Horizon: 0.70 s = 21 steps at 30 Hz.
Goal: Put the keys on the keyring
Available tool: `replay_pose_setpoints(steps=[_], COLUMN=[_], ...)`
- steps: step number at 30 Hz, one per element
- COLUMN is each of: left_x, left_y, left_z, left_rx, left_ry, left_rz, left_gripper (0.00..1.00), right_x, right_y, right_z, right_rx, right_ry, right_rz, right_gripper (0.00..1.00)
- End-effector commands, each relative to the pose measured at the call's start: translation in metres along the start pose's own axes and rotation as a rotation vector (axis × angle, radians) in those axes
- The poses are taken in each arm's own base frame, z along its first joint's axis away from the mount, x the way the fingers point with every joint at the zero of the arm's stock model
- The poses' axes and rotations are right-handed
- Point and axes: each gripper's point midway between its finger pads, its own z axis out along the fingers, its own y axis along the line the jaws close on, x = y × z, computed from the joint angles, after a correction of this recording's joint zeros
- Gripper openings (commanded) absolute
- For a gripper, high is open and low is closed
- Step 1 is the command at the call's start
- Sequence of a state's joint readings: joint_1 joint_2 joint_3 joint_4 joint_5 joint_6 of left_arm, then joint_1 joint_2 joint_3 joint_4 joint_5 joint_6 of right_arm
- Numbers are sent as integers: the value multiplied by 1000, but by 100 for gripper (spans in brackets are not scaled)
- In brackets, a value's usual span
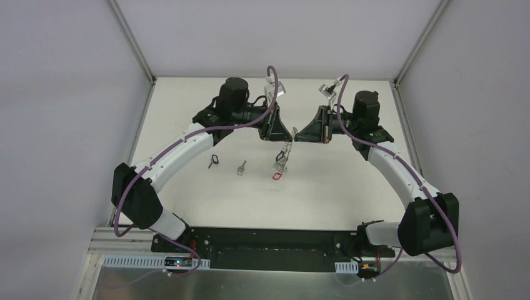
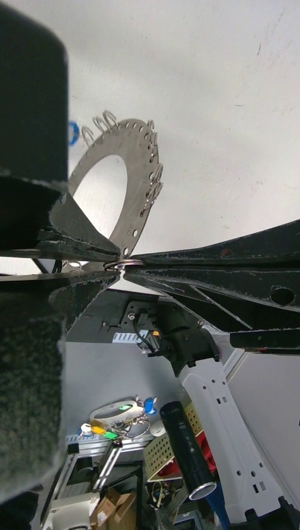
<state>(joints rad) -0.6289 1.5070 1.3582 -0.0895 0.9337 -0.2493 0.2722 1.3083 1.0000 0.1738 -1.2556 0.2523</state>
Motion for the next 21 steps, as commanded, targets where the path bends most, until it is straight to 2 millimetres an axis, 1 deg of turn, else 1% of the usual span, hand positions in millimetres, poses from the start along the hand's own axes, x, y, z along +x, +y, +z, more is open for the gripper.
replay_pose_setpoints(steps=[1, 4, 5, 9, 10, 12, 15, 18, 19, 21], left_x=[-22, -22, -21, -18, -15, -9, -1, 6, 9, 18], left_y=[-12, -11, -11, -12, -11, -9, -8, -10, -11, -15], left_z=[0, 1, 1, -2, -4, -9, -16, -21, -23, -25], left_rx=[37, 40, 40, 27, 14, -17, -47, -55, -57, -57], left_ry=[-50, -47, -46, -20, -1, 42, 103, 149, 166, 215], left_rz=[29, 22, 21, 34, 39, 56, 78, 103, 108, 99], left_gripper=[9, 1, 0, 0, 0, 0, 0, 0, 0, 0], right_x=[-6, -5, -5, -3, -2, -2, 0, 1, 0, -2], right_y=[12, 12, 12, 10, 10, 10, 5, 6, 7, 10], right_z=[-3, -3, -3, -3, -3, -4, -7, -10, -10, -11], right_rx=[-33, -34, -34, -31, -32, -24, 20, 46, 46, 42], right_ry=[-12, -12, -12, -12, -11, -5, 23, 50, 53, 56], right_rz=[-64, -64, -65, -74, -83, -116, -193, -242, -263, -292], right_gripper=[0, 0, 0, 0, 1, 7, 24, 41, 43, 46])
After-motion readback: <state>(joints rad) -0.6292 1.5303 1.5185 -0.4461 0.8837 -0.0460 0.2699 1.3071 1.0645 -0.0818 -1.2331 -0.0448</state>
